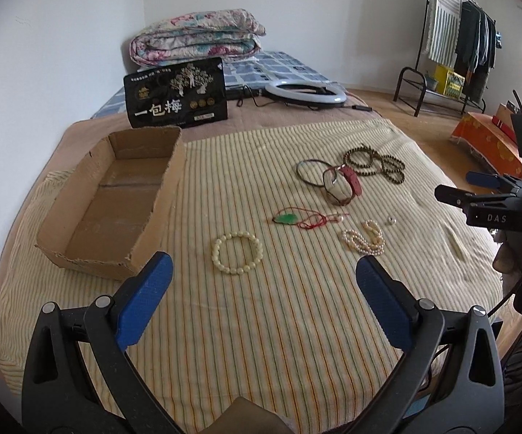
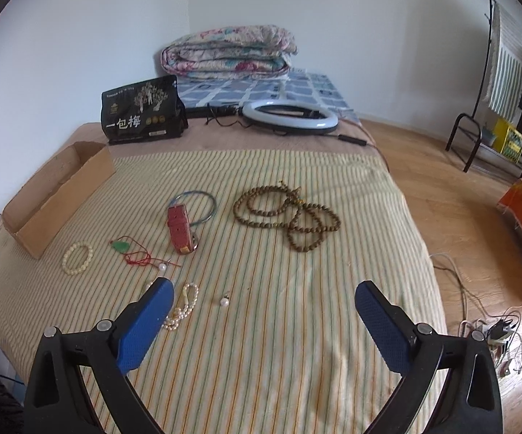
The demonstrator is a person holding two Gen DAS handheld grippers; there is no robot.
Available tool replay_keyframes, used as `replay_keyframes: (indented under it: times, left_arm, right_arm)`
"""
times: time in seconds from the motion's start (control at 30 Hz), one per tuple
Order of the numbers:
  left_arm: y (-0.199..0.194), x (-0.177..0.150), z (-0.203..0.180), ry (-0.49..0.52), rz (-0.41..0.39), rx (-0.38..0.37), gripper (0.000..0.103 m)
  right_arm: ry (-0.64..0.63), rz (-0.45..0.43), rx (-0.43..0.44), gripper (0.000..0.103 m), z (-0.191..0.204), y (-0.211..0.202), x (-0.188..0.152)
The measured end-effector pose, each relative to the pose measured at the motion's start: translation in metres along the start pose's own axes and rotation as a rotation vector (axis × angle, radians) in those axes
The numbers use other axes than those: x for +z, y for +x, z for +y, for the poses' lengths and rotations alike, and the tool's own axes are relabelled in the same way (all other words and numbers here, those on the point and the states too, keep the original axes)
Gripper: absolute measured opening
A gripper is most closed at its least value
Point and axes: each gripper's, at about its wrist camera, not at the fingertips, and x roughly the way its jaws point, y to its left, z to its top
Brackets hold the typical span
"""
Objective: Organize jewelry
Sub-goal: 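Move the left tool down toward the white bead bracelet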
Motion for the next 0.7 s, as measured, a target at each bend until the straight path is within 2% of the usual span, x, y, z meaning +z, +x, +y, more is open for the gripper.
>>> replay_keyframes:
  times: [0.23, 0.3, 0.37, 0.5, 0.6, 0.7]
  left_arm:
    - [0.011, 0.004, -0.008, 0.018, 0.003, 0.012, 0.103]
    - [0.016, 0.004, -0.007, 0.021, 0.008, 0.018, 0.103]
    - [0.022, 0.002, -0.005, 0.023, 0.021, 0.027, 0.103]
    - [0.038, 0.000, 0.003, 0.003, 0.058, 0.046, 0.103]
    - [0.052, -0.001, 0.007, -0.023, 0.099, 0.037, 0.103]
    - [0.058, -0.001, 0.003, -0.006, 0.103, 0.032, 0.103]
  right_arm:
    - [-0.007, 0.054, 0.036, 0.093, -0.002, 0.020, -0.003]
    - [-0.026, 0.075, 0.039, 0.087, 0.000, 0.027, -0.006]
    - [-0.039, 0.094, 0.042, 0.083, 0.001, 0.032, -0.008]
    - [-0.038, 0.113, 0.051, 0.083, 0.002, 0.040, -0.010]
    - [-0.035, 0.116, 0.062, 0.078, 0.002, 0.042, -0.009]
    - [-0.026, 0.130, 0.069, 0.076, 0.002, 0.048, -0.010]
